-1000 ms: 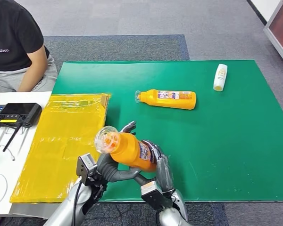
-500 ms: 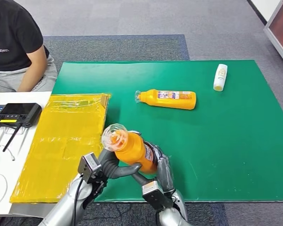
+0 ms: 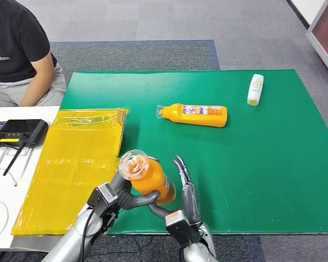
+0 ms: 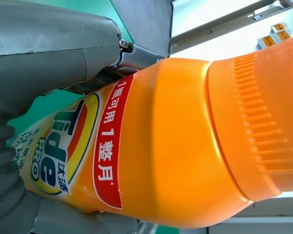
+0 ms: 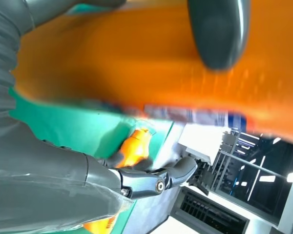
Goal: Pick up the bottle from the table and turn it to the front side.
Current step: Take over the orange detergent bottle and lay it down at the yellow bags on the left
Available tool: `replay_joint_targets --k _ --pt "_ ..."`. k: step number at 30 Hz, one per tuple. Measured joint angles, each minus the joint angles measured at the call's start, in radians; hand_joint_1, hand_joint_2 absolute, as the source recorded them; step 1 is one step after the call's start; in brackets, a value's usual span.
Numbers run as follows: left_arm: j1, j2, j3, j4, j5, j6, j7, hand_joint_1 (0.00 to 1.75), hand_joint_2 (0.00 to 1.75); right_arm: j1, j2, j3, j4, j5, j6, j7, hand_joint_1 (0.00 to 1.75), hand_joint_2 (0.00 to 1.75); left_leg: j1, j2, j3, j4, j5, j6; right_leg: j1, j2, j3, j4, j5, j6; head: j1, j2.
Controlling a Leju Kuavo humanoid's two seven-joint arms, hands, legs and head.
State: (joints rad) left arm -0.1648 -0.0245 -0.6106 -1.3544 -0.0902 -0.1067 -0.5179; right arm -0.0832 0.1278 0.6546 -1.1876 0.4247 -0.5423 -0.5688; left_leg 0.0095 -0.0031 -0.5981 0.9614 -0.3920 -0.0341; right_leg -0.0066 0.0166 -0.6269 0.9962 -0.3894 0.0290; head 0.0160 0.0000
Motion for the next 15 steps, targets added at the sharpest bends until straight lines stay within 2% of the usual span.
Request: replay_joint_targets --k 9,15 --pt "0.026 0.111 0.070 -0.060 -0.157 0.054 0.025 1.75 1.75 0.007 0.000 -0.004 0.003 -0.025 0.017 -0.001 0.00 1.75 0.000 0.000 0.000 0.000 0.000 0.000 0.000 0.000 0.000 0.000 0.000 0.000 0.000 0.000" --pt "0.032 0.197 0.116 -0.083 -0.238 0.055 0.051 1.75 1.75 0.014 0.000 -0.005 0.015 -0.044 0.029 -0.006 0.00 1.75 0.000 0.000 0.000 0.000 0.000 0.000 0.000 0.000 0.000 0.000 0.000 0.000 0.000 0.000"
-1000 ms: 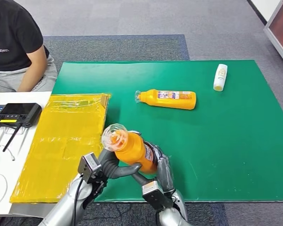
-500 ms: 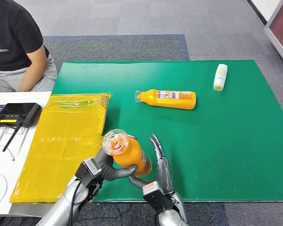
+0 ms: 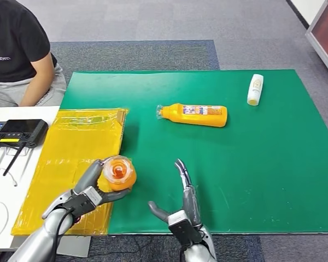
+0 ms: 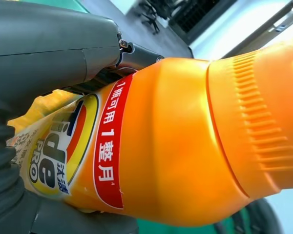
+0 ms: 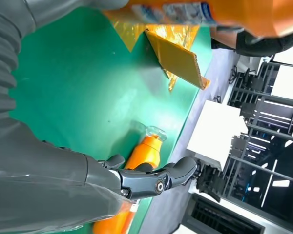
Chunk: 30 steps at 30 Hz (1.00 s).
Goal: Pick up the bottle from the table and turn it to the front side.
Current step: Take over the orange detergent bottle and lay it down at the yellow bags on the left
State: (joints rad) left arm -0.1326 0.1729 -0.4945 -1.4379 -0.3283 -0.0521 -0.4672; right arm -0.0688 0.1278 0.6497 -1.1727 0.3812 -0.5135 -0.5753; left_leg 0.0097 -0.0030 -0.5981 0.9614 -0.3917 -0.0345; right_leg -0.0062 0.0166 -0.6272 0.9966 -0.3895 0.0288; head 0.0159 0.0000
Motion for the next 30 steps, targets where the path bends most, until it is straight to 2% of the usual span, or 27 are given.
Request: replay_joint_targets --k 6,17,21,27,30 --pt "0.005 0.092 0.037 -0.027 -0.065 0.006 0.029 1.75 1.75 0.003 0.005 -0.001 0.013 -0.022 0.008 -0.008 0.00 1.75 0.000 0.000 0.000 0.000 0.000 0.000 0.000 0.000 0.000 0.000 0.000 0.000 0.000 0.000" --pt "0.030 0.216 0.095 -0.068 -0.112 -0.028 0.065 1.75 1.75 0.007 0.009 -0.007 0.031 -0.053 0.020 -0.018 0.00 1.75 0.000 0.000 0.001 0.000 0.000 -0.001 0.000 0.000 0.000 0.000 0.000 -0.001 0.000 0.000" --pt "0.041 0.235 0.112 -0.072 -0.118 -0.039 0.072 1.75 1.75 0.007 0.011 -0.010 0.040 -0.060 0.026 -0.020 0.00 1.75 0.000 0.000 0.001 0.000 0.000 -0.001 0.000 0.000 0.001 0.000 0.000 -0.001 0.000 0.000" --pt "0.045 0.229 0.119 -0.065 -0.167 0.001 0.074 1.75 1.75 0.006 0.013 -0.013 0.055 -0.067 0.034 -0.019 0.00 1.75 0.000 0.000 0.002 0.000 0.000 -0.001 0.000 0.000 0.002 0.000 0.000 -0.001 0.000 0.000" --pt "0.045 0.213 0.119 -0.048 -0.223 0.062 0.074 1.59 1.75 0.006 0.014 -0.014 0.063 -0.068 0.039 -0.019 0.00 1.75 0.000 0.000 0.002 0.000 0.000 -0.001 0.000 0.000 0.001 0.000 0.000 -0.001 0.000 0.000"
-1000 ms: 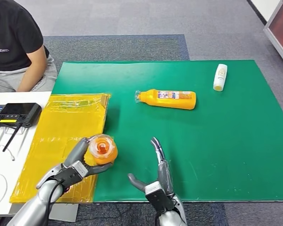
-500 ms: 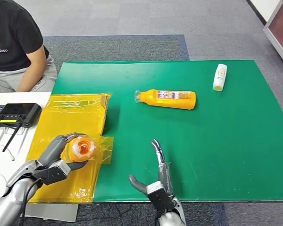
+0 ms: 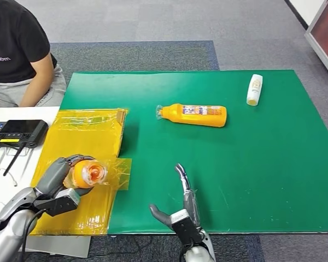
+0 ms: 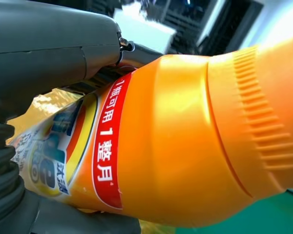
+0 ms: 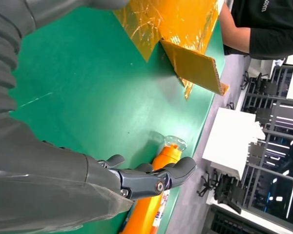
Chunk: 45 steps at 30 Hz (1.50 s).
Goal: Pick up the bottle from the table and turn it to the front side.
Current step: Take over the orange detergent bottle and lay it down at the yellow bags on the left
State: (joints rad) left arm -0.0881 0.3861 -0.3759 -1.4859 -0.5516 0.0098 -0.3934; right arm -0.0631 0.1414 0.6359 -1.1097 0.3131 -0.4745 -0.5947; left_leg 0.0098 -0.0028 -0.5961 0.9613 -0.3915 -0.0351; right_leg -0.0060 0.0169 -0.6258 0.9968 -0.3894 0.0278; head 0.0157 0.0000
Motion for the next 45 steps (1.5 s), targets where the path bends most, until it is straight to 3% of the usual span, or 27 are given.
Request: replay_joint_targets --k 6,10,13,17,24,35,37,39,40,42,45 --pt "-0.015 -0.062 -0.001 0.052 -0.017 0.062 0.000 1.55 1.75 -0.001 0.000 0.000 0.014 0.000 0.013 0.003 0.00 1.75 0.000 0.000 0.000 0.000 0.000 0.000 0.000 0.000 0.001 0.000 0.000 0.000 0.000 0.000" --pt "-0.038 -0.100 -0.002 0.096 -0.002 0.066 0.000 1.32 1.75 -0.003 0.001 0.000 0.024 -0.002 0.016 0.004 0.00 1.75 0.000 0.000 0.000 0.000 0.000 0.001 0.000 0.000 0.001 0.000 0.000 0.000 0.000 0.000" --pt "-0.065 -0.137 -0.002 0.146 0.023 0.076 0.000 1.48 1.75 -0.007 0.003 0.000 0.033 -0.008 0.016 0.004 0.00 1.75 0.000 0.000 0.000 0.000 0.001 0.001 0.000 -0.001 0.001 0.000 0.001 0.001 0.000 0.000" --pt "-0.110 -0.186 -0.002 0.220 0.053 0.081 0.000 1.42 1.75 -0.015 0.008 0.000 0.048 -0.017 0.022 0.003 0.00 1.75 0.000 -0.001 0.000 0.000 0.001 0.001 -0.001 -0.001 0.001 0.000 0.001 0.001 0.000 0.000" --pt "-0.191 -0.244 -0.004 0.334 0.074 0.060 -0.002 1.59 1.75 -0.033 0.016 0.000 0.075 -0.031 0.043 0.003 0.00 1.75 -0.001 -0.003 0.000 0.000 0.002 0.003 -0.001 -0.005 0.003 0.000 0.001 0.001 0.000 0.000" --pt "-0.254 -0.265 -0.042 0.434 0.070 0.029 -0.023 1.73 1.75 -0.053 0.021 0.000 0.104 -0.035 0.055 0.024 0.00 1.75 -0.001 -0.008 0.004 0.000 0.004 0.004 -0.002 -0.009 0.009 0.000 0.000 0.002 0.000 0.000" --pt "-0.264 -0.260 -0.052 0.444 0.068 0.005 -0.023 1.26 1.75 -0.055 0.022 0.000 0.109 -0.037 0.057 0.033 0.00 1.75 -0.001 -0.010 0.005 0.000 0.004 0.004 -0.002 -0.010 0.011 0.000 0.000 0.002 0.000 0.000" --pt "-0.273 -0.252 -0.063 0.453 0.068 -0.021 -0.022 0.58 1.75 -0.056 0.023 0.000 0.114 -0.038 0.059 0.039 0.00 1.75 -0.002 -0.010 0.007 0.000 0.004 0.004 -0.002 -0.011 0.014 0.000 -0.001 0.003 0.000 0.000" --pt "-0.277 -0.248 -0.070 0.457 0.068 -0.034 -0.020 0.41 1.75 -0.056 0.023 0.000 0.117 -0.038 0.059 0.041 0.00 1.75 -0.002 -0.010 0.009 0.000 0.004 0.005 -0.002 -0.011 0.015 0.000 -0.001 0.003 0.000 0.000" --pt "-0.281 -0.236 -0.083 0.464 0.067 -0.058 -0.019 0.17 1.75 -0.056 0.023 0.000 0.122 -0.038 0.059 0.045 0.00 1.75 -0.002 -0.010 0.012 -0.001 0.003 0.005 -0.003 -0.011 0.018 0.000 -0.002 0.004 0.000 0.000" --pt "-0.281 -0.217 -0.103 0.472 0.062 -0.086 -0.020 0.10 1.75 -0.056 0.023 0.000 0.129 -0.038 0.059 0.049 0.00 1.75 -0.002 -0.010 0.014 -0.001 0.002 0.004 -0.003 -0.010 0.019 0.000 -0.002 0.003 0.000 0.000"
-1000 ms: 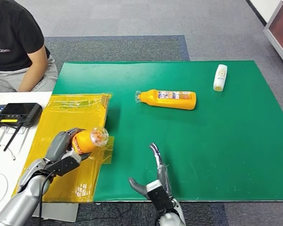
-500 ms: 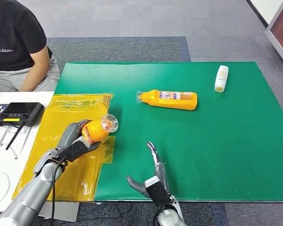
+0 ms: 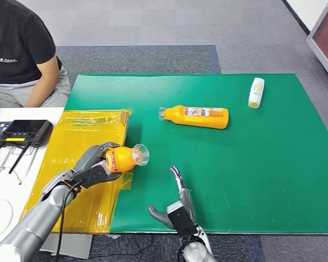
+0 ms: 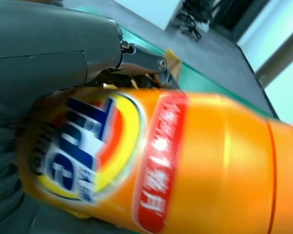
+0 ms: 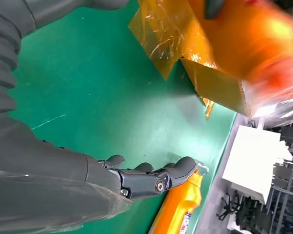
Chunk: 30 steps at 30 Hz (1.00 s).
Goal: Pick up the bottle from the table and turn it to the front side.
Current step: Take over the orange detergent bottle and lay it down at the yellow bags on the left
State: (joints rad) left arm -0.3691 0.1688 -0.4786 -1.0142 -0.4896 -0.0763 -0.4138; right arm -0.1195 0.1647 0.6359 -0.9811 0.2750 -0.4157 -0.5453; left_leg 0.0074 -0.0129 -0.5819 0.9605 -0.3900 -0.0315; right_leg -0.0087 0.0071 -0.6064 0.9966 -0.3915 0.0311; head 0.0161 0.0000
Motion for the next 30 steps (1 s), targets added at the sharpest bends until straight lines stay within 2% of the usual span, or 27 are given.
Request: replay_joint_targets --k 6,13,19,22,24,27,30 --pt "0.038 0.023 -0.023 0.021 -0.003 -0.016 -0.001 0.10 1.75 0.000 0.002 0.000 0.012 0.002 0.001 0.007 0.00 1.75 0.000 0.004 -0.001 0.000 0.001 -0.003 0.000 0.005 -0.005 0.000 0.002 -0.002 0.000 0.000" --pt "0.040 0.031 -0.032 0.026 -0.002 -0.014 -0.002 0.17 1.75 0.000 0.002 0.000 0.021 0.003 0.004 0.007 0.00 1.75 0.000 0.003 -0.002 -0.001 0.001 -0.002 0.000 0.004 -0.005 0.000 0.000 -0.001 0.000 0.000" --pt "0.040 0.029 -0.037 0.031 -0.012 0.011 0.012 0.03 1.75 -0.001 0.003 0.000 0.026 -0.008 0.010 0.001 0.00 1.75 0.000 0.003 -0.001 -0.001 0.000 -0.002 0.000 0.004 -0.004 0.000 0.001 -0.001 0.000 0.000" --pt "0.047 0.027 -0.039 0.028 -0.039 0.075 0.018 0.00 1.75 0.000 0.004 -0.001 0.026 -0.010 0.006 -0.003 0.00 1.75 0.000 0.003 -0.001 -0.001 0.000 -0.002 0.000 0.004 -0.004 0.000 0.001 -0.002 0.000 0.000" --pt "0.072 0.020 -0.033 0.001 -0.049 0.159 0.003 0.00 1.75 0.003 0.004 -0.003 0.025 -0.009 -0.002 -0.003 0.00 1.75 0.000 0.003 -0.001 0.000 0.001 -0.003 0.000 0.005 -0.006 0.000 0.001 -0.002 0.000 0.000" --pt "0.145 -0.013 0.002 -0.123 0.014 0.326 -0.111 0.00 1.75 0.010 0.004 -0.008 0.023 -0.009 -0.014 -0.005 0.00 1.75 0.000 0.004 -0.005 0.000 0.001 -0.003 0.000 0.005 -0.010 0.000 0.002 -0.002 0.000 0.000" --pt "0.216 -0.048 0.027 -0.315 0.076 0.406 -0.191 0.00 1.75 0.009 0.006 -0.011 0.023 -0.009 -0.021 -0.006 0.00 1.75 0.000 0.004 -0.008 0.000 0.001 -0.002 0.000 0.005 -0.011 0.000 0.002 -0.002 0.000 0.000"
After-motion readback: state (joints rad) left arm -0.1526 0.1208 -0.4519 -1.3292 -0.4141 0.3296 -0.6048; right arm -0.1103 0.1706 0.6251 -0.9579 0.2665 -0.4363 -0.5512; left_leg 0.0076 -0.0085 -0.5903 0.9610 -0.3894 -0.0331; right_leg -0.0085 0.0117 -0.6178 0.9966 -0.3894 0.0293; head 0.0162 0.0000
